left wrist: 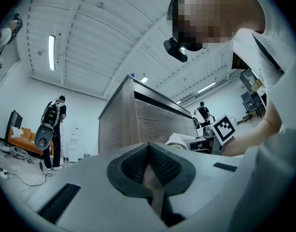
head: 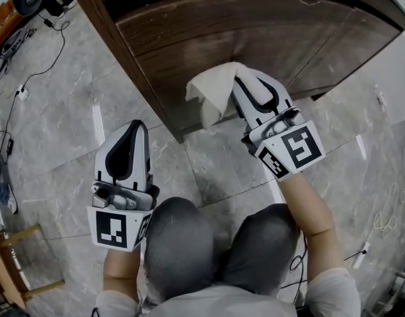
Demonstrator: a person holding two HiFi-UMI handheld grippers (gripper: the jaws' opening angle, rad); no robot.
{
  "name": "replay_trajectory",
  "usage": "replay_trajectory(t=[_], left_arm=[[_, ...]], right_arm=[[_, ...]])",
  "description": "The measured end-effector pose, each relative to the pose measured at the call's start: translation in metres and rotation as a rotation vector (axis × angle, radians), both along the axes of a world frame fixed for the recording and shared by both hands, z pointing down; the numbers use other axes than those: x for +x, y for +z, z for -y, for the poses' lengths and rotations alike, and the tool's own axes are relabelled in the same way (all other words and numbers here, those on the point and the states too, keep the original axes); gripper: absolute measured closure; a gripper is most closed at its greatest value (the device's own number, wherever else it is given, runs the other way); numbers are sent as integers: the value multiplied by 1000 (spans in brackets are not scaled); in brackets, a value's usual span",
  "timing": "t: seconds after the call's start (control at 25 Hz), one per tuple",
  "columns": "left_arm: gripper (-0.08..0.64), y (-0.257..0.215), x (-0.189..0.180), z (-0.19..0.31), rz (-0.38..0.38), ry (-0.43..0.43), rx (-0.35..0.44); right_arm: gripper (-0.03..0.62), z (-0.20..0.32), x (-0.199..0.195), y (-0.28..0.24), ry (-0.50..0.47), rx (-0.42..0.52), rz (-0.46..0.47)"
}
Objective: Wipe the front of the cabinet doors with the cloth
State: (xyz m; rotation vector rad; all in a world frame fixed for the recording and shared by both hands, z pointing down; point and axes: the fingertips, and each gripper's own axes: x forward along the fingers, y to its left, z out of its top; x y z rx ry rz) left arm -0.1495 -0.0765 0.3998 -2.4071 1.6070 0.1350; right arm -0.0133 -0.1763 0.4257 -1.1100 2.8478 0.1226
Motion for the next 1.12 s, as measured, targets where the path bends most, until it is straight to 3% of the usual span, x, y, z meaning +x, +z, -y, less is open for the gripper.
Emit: replay_trajectory(t=[0.56, 0.72, 1.12], left_arm=[[543, 9, 46, 12, 24, 62, -19], [543, 3, 57, 16, 2, 82, 2], [543, 8, 66, 19, 28, 79, -14]], right_arm=[[522, 23, 59, 9, 100, -9, -2], [522, 29, 72, 11, 119, -9, 2], [522, 46, 114, 10, 195, -3, 25]])
